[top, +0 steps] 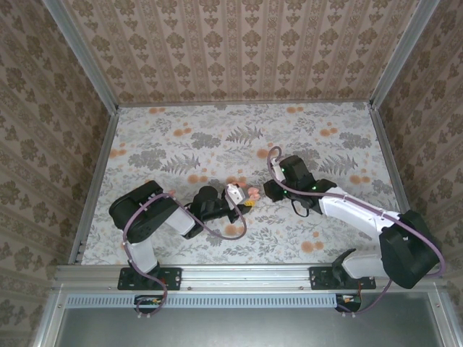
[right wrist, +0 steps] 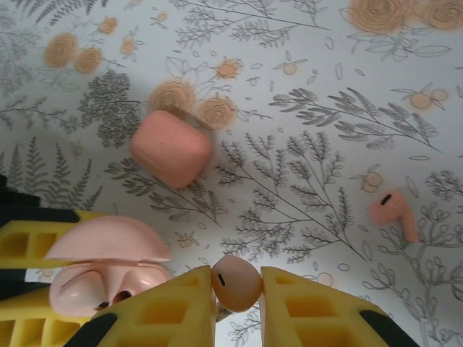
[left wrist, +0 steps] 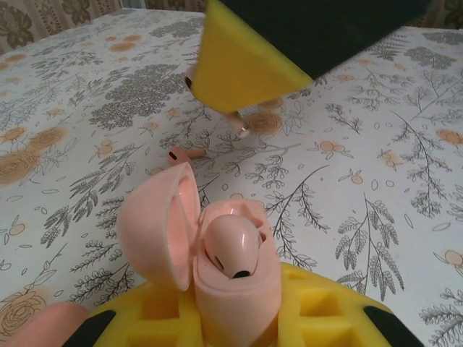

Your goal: Insert the wireless bluetooth earbuds into the charging case

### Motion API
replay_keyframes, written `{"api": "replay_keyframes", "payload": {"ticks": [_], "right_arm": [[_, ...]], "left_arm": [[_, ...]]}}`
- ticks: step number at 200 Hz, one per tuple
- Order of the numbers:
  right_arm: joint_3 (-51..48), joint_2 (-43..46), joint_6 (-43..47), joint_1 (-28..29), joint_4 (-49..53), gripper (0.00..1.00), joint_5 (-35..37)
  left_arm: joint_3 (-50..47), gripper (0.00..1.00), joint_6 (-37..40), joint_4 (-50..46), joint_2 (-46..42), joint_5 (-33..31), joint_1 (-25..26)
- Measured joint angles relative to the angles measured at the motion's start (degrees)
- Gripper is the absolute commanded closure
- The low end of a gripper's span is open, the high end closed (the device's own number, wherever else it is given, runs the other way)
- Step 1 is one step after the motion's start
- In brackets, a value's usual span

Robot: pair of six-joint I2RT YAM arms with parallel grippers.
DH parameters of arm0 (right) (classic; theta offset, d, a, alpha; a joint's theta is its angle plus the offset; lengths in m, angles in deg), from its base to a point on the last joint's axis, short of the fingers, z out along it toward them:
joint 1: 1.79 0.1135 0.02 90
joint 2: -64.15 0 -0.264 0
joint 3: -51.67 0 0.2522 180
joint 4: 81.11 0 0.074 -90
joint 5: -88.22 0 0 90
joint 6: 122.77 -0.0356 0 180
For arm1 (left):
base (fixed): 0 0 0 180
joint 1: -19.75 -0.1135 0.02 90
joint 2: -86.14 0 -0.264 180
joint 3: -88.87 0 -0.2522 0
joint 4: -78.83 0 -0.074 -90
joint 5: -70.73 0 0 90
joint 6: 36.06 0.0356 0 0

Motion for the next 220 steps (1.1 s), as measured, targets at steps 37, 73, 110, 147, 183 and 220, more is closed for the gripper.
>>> {"api": "replay_keyframes", "payload": {"ticks": [37, 73, 110, 147, 183, 220], "right_arm": [[-3.2, 2.3, -0.5, 1.3, -4.7, 0.79, 0.0], [-5.0, 3.9, -0.7, 1.9, -8.0, 0.79, 0.0], [-6.5, 4.8, -0.7, 2.7, -11.0, 0.79, 0.0], [-6.5, 4.8, -0.7, 3.2, -12.5, 0.79, 0.0], [-6.5, 4.8, -0.7, 3.6, -13.4, 0.79, 0.0], [-6.5, 4.7, -0.7, 3.9, -14.4, 0.79, 0.0]], "left_arm": [[0.8, 0.89, -1.7, 1.3, 0.5, 0.0, 0.0], [1.2, 0.89, -2.6, 1.6, 0.8, 0.0, 0.0], [1.2, 0.89, -2.9, 1.6, 0.8, 0.0, 0.0], [1.2, 0.89, -3.4, 1.6, 0.8, 0.0, 0.0], [1.3, 0.89, -4.0, 1.6, 0.8, 0.0, -0.1], [1.3, 0.89, -4.8, 1.7, 0.7, 0.0, -0.4]]}}
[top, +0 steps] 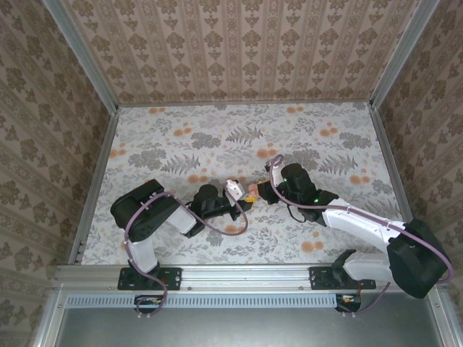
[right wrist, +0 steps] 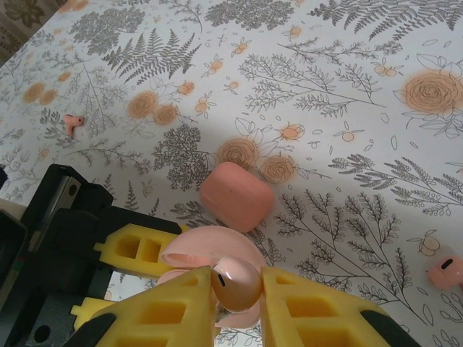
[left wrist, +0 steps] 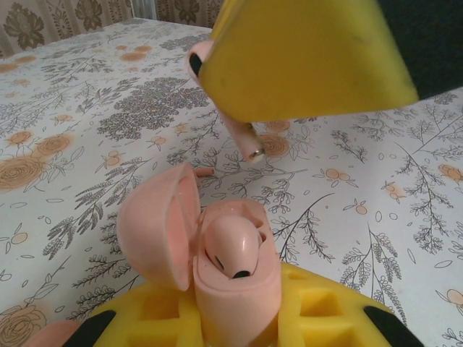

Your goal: Insert the wireless bluetooth earbuds into the charging case

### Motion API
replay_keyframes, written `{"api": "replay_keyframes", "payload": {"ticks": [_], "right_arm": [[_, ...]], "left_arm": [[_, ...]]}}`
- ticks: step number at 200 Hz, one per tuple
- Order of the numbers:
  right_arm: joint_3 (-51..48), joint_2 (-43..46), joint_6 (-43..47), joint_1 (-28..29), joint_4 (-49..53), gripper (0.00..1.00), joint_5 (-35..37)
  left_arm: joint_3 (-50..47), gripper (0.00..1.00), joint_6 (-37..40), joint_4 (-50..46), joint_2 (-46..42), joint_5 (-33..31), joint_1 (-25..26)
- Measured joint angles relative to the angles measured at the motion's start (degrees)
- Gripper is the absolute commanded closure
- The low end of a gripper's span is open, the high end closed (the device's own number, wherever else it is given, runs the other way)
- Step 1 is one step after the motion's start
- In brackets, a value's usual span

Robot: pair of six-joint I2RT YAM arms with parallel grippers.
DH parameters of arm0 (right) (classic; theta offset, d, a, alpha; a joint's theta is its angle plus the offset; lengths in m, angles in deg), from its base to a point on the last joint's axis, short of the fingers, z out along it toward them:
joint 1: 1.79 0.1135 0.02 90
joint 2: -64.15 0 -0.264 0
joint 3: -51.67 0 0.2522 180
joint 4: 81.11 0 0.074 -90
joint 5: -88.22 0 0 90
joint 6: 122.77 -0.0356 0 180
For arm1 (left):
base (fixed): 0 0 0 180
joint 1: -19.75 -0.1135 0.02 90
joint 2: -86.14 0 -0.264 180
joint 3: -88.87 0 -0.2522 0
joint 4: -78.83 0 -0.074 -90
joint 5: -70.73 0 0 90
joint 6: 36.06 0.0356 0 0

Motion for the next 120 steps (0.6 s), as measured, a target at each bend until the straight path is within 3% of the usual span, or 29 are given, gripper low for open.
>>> {"api": "replay_keyframes", "payload": {"ticks": [120], "right_arm": [[0.0, -1.1, 0.0, 1.0, -1.8, 0.79, 0.0]], "left_arm": [[0.0, 0.89, -1.1, 0.1, -2.4, 0.0, -0.4]]}}
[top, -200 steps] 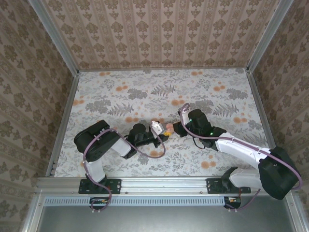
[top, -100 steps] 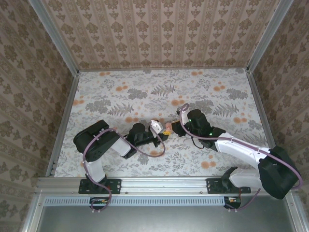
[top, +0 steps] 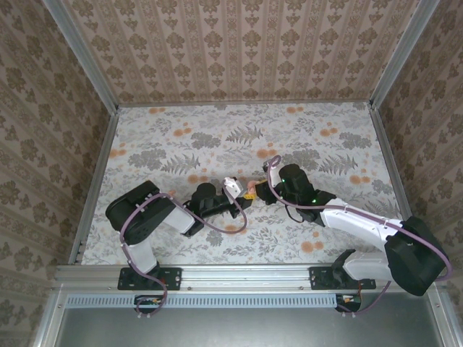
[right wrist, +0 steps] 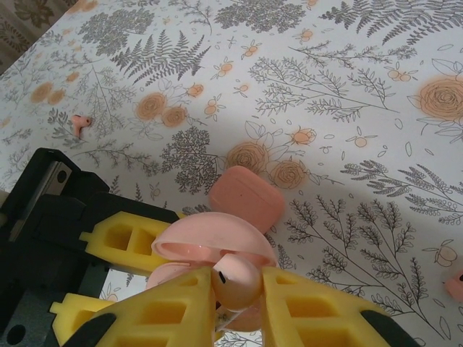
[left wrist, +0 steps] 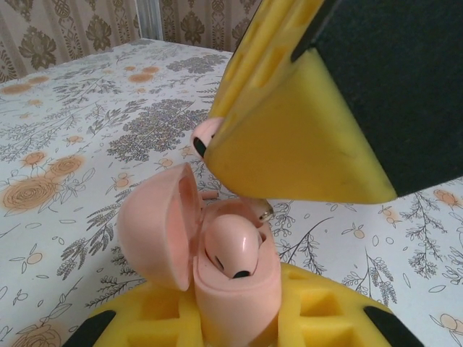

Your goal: Insert the wireless bluetooth earbuds into the charging case

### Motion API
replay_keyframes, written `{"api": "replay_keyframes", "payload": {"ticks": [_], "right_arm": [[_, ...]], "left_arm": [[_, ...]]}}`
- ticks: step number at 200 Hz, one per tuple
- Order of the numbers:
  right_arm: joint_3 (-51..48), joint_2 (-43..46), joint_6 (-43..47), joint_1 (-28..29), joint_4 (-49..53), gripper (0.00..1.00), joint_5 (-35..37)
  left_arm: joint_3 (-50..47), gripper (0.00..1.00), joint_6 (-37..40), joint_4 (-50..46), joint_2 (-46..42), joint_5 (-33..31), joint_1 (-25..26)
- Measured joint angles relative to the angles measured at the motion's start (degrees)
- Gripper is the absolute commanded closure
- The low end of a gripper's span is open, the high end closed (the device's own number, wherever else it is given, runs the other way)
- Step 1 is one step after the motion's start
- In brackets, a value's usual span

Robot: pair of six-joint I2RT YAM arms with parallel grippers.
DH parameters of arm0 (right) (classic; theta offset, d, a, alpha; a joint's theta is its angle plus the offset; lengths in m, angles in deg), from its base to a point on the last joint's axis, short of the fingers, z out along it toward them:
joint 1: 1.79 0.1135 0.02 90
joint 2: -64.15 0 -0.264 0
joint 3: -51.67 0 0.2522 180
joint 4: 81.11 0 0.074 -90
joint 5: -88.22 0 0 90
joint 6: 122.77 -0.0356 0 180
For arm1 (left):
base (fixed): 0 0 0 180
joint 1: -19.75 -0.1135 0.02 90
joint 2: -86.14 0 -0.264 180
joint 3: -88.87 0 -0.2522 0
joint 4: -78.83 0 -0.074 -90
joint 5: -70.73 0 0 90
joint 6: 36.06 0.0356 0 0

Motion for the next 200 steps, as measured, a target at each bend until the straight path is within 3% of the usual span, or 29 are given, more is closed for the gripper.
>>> {"api": "replay_keyframes", "payload": {"ticks": [200], "right_arm": [[-0.7, -0.3, -1.1, 1.4, -2.6, 0.79, 3.0]], "left_arm": [[0.0, 0.89, -2.4, -0.1, -1.9, 0.1, -1.1]]}}
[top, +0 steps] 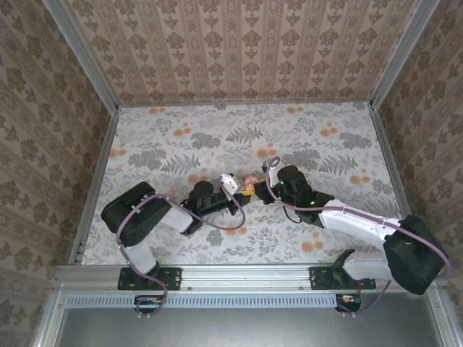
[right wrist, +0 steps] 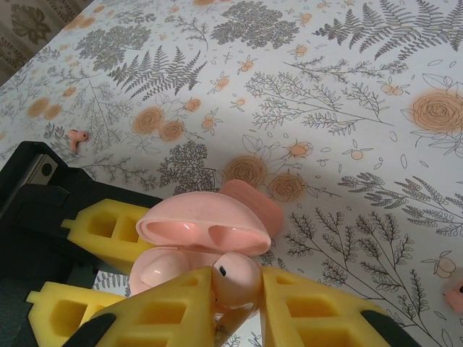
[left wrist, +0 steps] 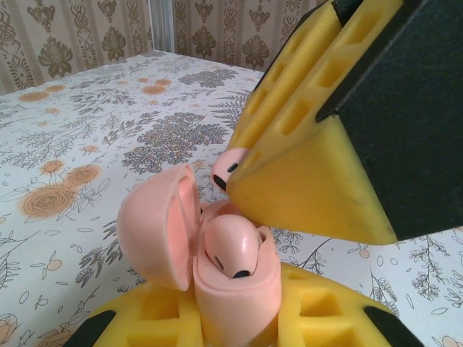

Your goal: Insert the wireless bluetooth earbuds into the charging case

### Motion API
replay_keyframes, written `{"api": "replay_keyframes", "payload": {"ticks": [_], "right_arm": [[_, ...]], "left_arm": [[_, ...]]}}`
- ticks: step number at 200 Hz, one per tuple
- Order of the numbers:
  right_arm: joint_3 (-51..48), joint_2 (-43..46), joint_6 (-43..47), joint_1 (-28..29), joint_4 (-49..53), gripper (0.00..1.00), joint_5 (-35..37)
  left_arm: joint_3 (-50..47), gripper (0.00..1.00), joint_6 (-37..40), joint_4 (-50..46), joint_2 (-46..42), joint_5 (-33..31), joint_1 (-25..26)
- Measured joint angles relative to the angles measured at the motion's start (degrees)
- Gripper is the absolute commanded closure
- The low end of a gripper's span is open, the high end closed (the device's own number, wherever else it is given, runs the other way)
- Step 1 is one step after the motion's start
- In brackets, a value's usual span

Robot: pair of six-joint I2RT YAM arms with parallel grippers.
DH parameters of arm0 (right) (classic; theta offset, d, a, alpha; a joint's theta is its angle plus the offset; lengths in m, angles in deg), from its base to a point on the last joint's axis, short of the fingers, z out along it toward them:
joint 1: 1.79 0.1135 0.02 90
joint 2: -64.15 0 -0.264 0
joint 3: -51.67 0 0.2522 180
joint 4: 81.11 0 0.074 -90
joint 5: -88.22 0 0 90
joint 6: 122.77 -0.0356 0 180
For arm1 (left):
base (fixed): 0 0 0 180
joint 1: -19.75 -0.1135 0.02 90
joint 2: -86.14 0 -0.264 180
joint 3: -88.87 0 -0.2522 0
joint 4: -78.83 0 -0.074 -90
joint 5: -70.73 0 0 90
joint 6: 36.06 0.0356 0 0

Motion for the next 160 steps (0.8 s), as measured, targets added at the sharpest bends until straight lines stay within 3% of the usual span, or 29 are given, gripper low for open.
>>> {"api": "replay_keyframes", "payload": {"ticks": [88, 160], "right_arm": [[2.5, 0.0, -0.7, -1.7, 12.1, 0.79, -4.6], [7.5, -8.0, -2.2, -5.0, 25.1, 0.79, -9.1]], "left_arm": [[-7.0, 0.89, 0.8, 0.8, -3.1, -2.4, 0.0], [-11.5, 0.88, 7.7, 1.3, -7.0, 1.9, 0.5]]}}
